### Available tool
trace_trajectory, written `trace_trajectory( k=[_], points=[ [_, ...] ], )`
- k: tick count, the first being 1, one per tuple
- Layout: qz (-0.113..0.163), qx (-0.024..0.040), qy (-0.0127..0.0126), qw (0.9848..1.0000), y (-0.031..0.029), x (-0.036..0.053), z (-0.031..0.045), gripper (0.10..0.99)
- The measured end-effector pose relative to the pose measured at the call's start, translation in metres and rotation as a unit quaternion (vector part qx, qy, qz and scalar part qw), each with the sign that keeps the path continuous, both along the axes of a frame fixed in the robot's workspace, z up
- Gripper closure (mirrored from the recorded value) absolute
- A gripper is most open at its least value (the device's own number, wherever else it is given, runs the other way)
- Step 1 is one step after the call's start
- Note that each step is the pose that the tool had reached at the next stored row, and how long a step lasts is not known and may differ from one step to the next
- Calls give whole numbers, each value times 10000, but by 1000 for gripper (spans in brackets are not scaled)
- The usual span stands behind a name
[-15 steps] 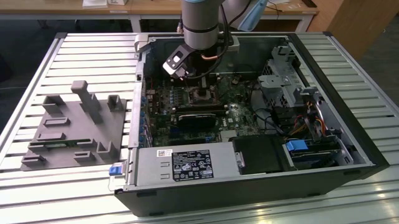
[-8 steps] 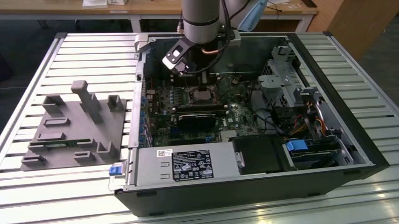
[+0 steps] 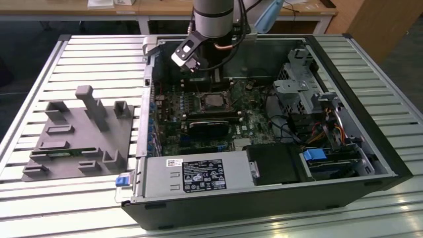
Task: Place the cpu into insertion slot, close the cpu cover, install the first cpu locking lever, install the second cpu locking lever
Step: 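Place the cpu into insertion slot, then close the cpu cover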
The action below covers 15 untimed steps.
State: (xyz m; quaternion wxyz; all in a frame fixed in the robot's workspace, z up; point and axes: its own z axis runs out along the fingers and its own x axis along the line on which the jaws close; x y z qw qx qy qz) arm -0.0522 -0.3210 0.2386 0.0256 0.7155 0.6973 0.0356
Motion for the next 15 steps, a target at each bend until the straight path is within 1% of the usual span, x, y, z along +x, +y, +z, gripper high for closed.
trace_trajectory(
  k=[2,4,15],
  points=[
    [0,0,0,10000,0,0,40,984],
    [0,0,0,10000,0,0,60,984],
    [0,0,0,10000,0,-2,61,984]
  ],
)
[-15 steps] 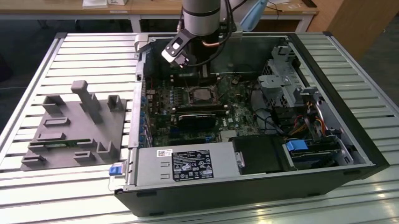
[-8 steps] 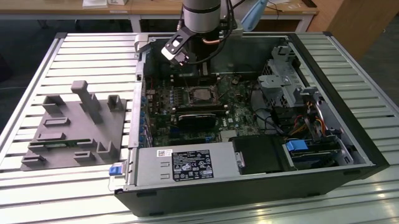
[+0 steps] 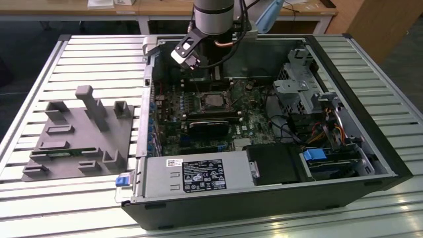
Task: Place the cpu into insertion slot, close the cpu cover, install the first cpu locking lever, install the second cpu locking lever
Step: 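Close the cpu cover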
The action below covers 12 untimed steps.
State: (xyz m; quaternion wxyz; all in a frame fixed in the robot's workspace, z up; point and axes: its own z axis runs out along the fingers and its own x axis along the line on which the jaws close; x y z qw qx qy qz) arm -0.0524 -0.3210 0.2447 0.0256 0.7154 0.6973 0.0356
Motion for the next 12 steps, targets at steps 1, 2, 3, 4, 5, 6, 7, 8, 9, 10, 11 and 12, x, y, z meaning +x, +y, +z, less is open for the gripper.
trace_trajectory(
  k=[1,2,3,4,5,6,7,8,9,10,11,12],
  points=[
    [0,0,0,10000,0,0,0,984],
    [0,0,0,10000,0,0,1,984],
    [0,-1,1,10000,0,0,8,984],
    [0,-1,1,10000,0,0,21,984],
    [-1,0,0,10000,0,1,41,984],
    [0,0,1,10000,0,1,64,984],
    [0,0,0,10000,0,1,87,984],
    [0,0,0,10000,0,1,109,984],
    [0,0,0,10000,0,1,121,984],
    [0,0,0,10000,0,1,124,984],
    [0,1,0,10000,0,1,124,984],
    [1,1,-1,10000,0,6,124,984]
  ],
)
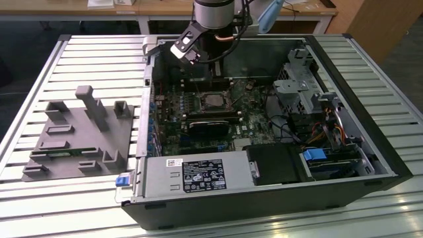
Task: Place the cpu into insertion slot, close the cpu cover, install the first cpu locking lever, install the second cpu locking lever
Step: 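Close the cpu cover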
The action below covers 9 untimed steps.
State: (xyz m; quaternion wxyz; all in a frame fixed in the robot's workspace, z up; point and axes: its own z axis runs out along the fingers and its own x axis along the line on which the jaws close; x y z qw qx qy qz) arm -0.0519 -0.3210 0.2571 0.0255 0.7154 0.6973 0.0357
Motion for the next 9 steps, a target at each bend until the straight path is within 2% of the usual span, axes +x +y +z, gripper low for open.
trace_trajectory(
  k=[3,9],
  points=[
    [-1,-1,1,10000,0,56,1,984],
    [-1,-1,1,10000,0,227,1,984]
  ],
)
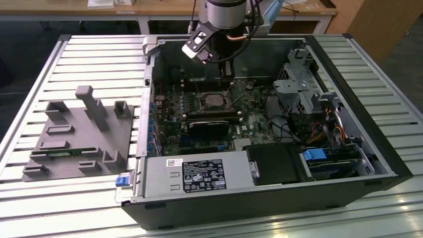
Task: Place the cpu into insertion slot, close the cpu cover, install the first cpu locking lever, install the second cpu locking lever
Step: 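Close the cpu cover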
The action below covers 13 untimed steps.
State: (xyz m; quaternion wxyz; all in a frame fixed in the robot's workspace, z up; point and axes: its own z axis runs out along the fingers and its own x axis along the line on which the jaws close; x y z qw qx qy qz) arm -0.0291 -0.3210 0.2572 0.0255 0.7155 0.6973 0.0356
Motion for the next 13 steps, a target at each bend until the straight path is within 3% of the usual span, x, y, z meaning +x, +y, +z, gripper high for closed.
trace_trajectory(
  k=[13],
  points=[
    [0,0,2,10000,0,277,0,984]
  ],
)
